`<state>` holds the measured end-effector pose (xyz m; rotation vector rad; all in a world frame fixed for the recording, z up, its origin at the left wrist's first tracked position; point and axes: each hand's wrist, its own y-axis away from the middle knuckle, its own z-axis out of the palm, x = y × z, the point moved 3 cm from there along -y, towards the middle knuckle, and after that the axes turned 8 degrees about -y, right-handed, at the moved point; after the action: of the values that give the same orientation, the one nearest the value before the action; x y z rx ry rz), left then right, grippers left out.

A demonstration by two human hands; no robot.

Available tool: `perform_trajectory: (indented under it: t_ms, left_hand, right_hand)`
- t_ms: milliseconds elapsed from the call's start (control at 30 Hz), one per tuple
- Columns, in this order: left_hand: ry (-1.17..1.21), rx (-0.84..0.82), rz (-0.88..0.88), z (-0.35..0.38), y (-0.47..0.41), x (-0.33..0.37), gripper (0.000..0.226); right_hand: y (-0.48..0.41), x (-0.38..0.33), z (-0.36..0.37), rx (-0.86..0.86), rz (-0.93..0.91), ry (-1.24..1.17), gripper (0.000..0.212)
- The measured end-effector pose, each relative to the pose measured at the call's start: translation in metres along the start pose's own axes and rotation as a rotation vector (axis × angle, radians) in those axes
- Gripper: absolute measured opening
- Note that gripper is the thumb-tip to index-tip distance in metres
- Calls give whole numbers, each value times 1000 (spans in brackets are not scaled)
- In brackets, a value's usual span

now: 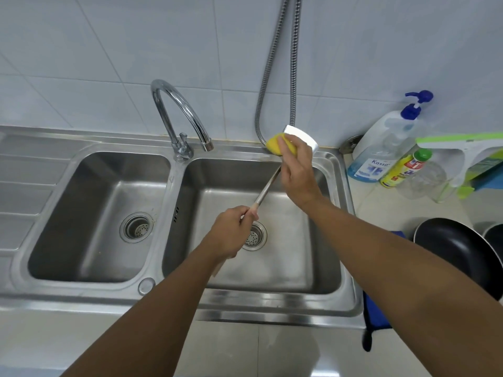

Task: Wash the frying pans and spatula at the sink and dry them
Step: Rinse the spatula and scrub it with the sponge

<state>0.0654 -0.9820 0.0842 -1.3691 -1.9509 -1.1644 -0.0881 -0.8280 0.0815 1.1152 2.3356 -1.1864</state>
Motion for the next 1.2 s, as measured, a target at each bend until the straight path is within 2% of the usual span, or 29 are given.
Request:
perform_trajectory:
  t_ms: [100,267,333,500,600,700,800,867,933,1100,1200]
  left_hand:
    - [-1,6,-14,0,-4,0,30]
    - [8,-12,-31,6,-5,-14,30]
    - [-33,-24,-12,11,2,-19,34]
    - [39,24,-5,23,8,-19,32]
    - [114,78,-75,25,8,-26,32]
    - [180,91,-97,20,10,-30,33]
    - [138,78,-31,12,8,-25,32]
    - [119,86,-6,11,8,-21,33]
    - [134,98,-8,11,6,-19,34]
    - [147,98,-56,9,4,-20,36]
    - [158,76,-88,7,3,-27,33]
  right_hand:
    - [-9,14,-5,-29,57,80,56]
    - [12,18,5,-439,3,116,49]
    - [13,15,-1,-507,-25,162,46]
    - [12,18,-15,-275,61,234,49]
    - [39,0,-1,-323,-7,106,53]
    - [65,-6,2,-492,-200,223,50]
    - [53,5,-13,-439,-107,332,42]
    - [36,11,-28,-262,-53,343,40]
    - [21,21,-37,-158,-44,259,42]
    - [2,0,-42,-154,-24,171,42]
    - [3,-7,-24,-248,-72,140,45]
